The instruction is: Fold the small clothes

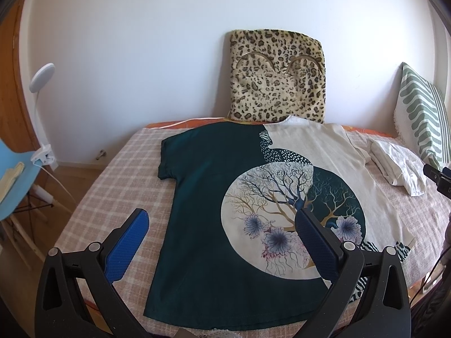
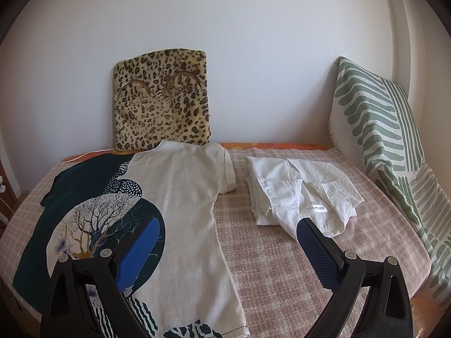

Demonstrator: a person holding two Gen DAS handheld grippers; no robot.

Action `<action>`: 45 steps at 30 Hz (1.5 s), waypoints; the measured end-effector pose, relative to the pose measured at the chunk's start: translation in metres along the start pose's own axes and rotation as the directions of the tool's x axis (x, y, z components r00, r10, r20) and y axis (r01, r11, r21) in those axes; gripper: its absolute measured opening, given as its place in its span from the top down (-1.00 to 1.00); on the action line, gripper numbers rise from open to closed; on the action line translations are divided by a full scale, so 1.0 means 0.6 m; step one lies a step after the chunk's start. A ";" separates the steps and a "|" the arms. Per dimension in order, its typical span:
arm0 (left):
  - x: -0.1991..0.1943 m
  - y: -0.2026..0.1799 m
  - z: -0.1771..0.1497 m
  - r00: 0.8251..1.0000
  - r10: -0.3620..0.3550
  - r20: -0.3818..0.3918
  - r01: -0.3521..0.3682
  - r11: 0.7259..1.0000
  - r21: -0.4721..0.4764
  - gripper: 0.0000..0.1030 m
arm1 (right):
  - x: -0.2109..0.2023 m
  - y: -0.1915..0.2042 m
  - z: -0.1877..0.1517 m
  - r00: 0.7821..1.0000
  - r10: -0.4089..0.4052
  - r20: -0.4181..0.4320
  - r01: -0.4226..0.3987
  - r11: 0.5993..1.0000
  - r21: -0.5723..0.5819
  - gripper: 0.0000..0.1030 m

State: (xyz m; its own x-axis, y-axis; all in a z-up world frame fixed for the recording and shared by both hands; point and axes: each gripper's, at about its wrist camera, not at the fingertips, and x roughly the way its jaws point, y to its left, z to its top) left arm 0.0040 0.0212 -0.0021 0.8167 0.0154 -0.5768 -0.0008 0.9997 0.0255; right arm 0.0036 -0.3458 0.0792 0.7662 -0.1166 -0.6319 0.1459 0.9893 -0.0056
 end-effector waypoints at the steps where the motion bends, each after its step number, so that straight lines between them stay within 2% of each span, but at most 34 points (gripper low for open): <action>1: 0.002 0.002 0.001 1.000 -0.001 -0.006 0.001 1.000 -0.001 -0.99 | 0.001 0.002 0.001 1.000 0.002 0.000 -0.002 1.000 -0.002 -0.92; 11: 0.021 0.026 -0.006 0.999 -0.003 -0.054 0.003 1.000 0.000 -0.99 | 0.010 0.029 0.008 1.000 0.026 -0.002 -0.026 0.999 -0.021 -0.92; 16: 0.033 0.035 -0.007 0.997 0.005 -0.079 -0.004 1.000 0.021 -0.98 | 0.021 0.050 0.018 0.997 0.075 -0.022 -0.075 0.997 -0.033 -0.91; 22: 0.059 0.050 -0.021 0.989 0.006 -0.145 -0.002 0.999 0.034 -0.79 | 0.033 0.098 0.034 0.989 0.144 -0.039 -0.147 0.985 -0.092 -0.78; 25: 0.070 0.065 -0.029 0.986 -0.032 -0.164 0.035 0.999 0.016 -0.66 | 0.041 0.125 0.046 0.981 0.190 -0.048 -0.194 0.975 -0.108 -0.75; 28: 0.075 0.083 -0.035 0.980 -0.108 -0.169 0.106 0.994 -0.018 -0.52 | 0.050 0.154 0.067 0.961 0.271 -0.055 -0.276 0.955 -0.112 -0.73; 30: 0.083 0.091 -0.040 0.972 -0.126 -0.197 0.122 0.992 -0.031 -0.42 | 0.059 0.181 0.085 0.943 0.325 -0.076 -0.333 0.935 -0.124 -0.72; 32: 0.093 0.100 -0.048 0.961 -0.157 -0.228 0.147 0.987 -0.061 -0.25 | 0.066 0.212 0.104 0.930 0.359 -0.082 -0.368 0.917 -0.155 -0.70; 35: 0.106 0.110 -0.066 0.935 -0.225 -0.273 0.200 0.973 -0.118 -0.12 | 0.074 0.269 0.129 0.914 0.396 -0.085 -0.405 0.887 -0.223 -0.68; 38: 0.109 0.123 -0.081 0.919 -0.268 -0.290 0.228 0.960 -0.165 -0.01 | 0.088 0.328 0.154 0.876 0.465 -0.129 -0.482 0.841 -0.245 -0.66; 42: 0.110 0.147 -0.095 0.912 -0.288 -0.292 0.229 0.948 -0.219 0.00 | 0.116 0.412 0.177 0.827 0.528 -0.195 -0.563 0.782 -0.267 -0.60; 45: 0.115 0.164 -0.107 0.901 -0.314 -0.300 0.238 0.935 -0.263 0.11 | 0.137 0.480 0.186 0.791 0.560 -0.247 -0.612 0.737 -0.287 -0.56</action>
State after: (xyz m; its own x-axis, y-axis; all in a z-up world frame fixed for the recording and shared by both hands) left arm 0.0234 0.1222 -0.0917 0.5629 -0.2937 -0.7726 0.0424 0.9438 -0.3279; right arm 0.1784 -0.0800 0.1122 0.5328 0.4838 -0.6943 -0.5412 0.8255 0.1600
